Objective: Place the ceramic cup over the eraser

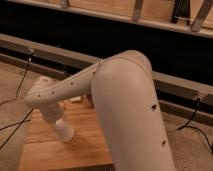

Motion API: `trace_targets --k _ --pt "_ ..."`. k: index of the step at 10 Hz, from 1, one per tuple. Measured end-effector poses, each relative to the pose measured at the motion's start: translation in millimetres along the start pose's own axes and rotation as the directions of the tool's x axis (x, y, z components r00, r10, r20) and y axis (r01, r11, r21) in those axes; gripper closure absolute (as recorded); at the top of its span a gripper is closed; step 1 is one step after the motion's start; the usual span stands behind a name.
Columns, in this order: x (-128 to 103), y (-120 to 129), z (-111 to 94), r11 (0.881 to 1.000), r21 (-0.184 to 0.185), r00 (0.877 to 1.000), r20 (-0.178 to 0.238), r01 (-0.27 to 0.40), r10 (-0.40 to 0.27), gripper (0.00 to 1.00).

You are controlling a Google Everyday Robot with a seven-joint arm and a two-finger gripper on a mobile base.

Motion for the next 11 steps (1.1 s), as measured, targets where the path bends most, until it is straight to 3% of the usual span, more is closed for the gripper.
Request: trace_targets --k 2,6,11 --pt "3 0 -3 1.000 0.006 1.000 -0.015 -0.016 0.016 1.00" --pt "6 -6 -23 0.996 0.029 0.996 -0.042 -0.083 0.084 1.00" --pt "30 -43 -68 0.969 0.014 0.969 -0.031 -0.247 0.247 1.00"
